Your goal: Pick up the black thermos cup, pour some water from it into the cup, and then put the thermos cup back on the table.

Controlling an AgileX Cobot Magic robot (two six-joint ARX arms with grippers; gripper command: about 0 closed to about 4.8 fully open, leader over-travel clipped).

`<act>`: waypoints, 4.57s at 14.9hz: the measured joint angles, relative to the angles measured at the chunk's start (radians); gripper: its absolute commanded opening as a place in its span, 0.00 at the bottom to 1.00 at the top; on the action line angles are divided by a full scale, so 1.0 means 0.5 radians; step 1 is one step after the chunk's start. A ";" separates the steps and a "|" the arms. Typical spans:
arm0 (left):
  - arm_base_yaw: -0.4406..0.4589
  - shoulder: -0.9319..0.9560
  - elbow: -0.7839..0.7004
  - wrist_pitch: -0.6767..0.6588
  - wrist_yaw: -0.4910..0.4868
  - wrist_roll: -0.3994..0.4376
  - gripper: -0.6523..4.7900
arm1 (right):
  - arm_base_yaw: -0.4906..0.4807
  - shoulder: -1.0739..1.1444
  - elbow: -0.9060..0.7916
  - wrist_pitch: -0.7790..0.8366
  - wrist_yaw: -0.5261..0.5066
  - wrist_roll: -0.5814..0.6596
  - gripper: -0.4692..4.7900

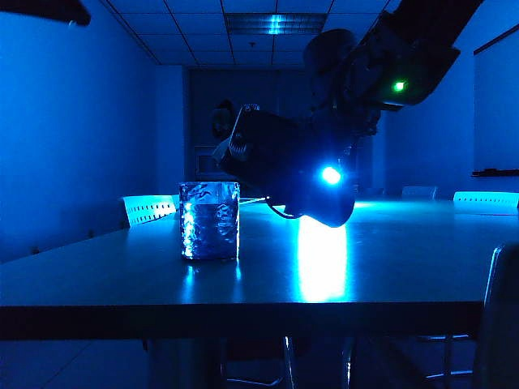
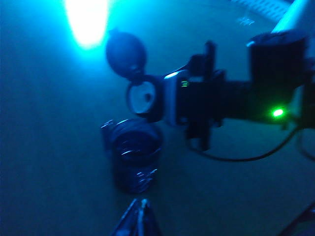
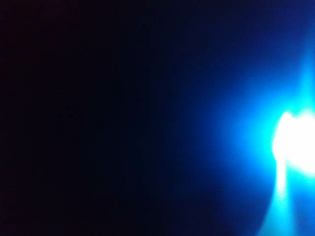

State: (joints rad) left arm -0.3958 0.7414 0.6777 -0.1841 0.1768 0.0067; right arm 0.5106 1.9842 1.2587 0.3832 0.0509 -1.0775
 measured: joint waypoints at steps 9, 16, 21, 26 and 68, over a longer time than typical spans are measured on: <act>0.000 0.000 0.000 -0.127 -0.012 0.040 0.11 | 0.000 0.000 0.002 0.034 0.032 -0.323 0.41; 0.000 0.000 0.000 -0.127 -0.012 0.040 0.11 | 0.000 -0.002 0.002 0.086 0.034 -0.511 0.41; 0.000 0.000 0.001 -0.127 -0.011 0.040 0.11 | 0.000 -0.002 0.004 0.112 0.034 -0.670 0.42; 0.000 0.000 0.001 -0.127 -0.011 0.040 0.11 | 0.000 -0.001 0.004 0.163 0.040 -0.734 0.43; 0.000 0.002 0.001 -0.127 -0.008 0.039 0.11 | 0.002 0.001 -0.139 0.794 0.085 -1.266 0.45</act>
State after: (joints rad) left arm -0.3958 0.7425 0.6781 -0.2478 0.1730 0.0261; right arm 0.5114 1.9846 1.1892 0.7803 0.0937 -1.7107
